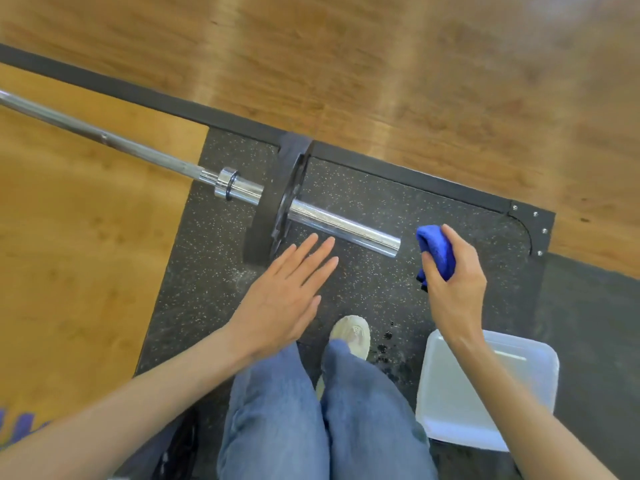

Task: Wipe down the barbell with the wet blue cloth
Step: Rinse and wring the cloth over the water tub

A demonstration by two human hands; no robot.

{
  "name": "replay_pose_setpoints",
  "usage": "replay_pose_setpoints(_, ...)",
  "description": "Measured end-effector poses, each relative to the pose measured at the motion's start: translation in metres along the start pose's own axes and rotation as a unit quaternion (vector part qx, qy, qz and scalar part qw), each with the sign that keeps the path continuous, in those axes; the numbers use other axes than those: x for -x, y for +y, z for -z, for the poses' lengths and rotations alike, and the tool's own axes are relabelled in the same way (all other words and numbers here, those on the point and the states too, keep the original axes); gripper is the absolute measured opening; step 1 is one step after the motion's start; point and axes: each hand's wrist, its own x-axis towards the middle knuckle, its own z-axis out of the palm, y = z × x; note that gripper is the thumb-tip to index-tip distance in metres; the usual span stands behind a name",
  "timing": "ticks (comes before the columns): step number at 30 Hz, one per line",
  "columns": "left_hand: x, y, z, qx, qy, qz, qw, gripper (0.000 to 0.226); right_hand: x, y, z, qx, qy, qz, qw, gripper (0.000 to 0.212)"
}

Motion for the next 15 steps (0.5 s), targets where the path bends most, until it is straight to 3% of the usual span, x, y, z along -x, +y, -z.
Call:
replay_pose_setpoints(9, -0.015, 0.030, 0.129, -0.057, -0.026, -0.038, 0.997, 0.057, 0.048, -0.078, 0.057, 0.064, -0.011, 0.030, 0.997, 0.054)
replay_pose_setpoints(15, -0.035, 0.059, 0.201, -0.071, -0.033, -0.079, 0.994, 0.067, 0.075, -0.126, 0.090, 0.071, -0.007, 0.034, 0.997, 0.057)
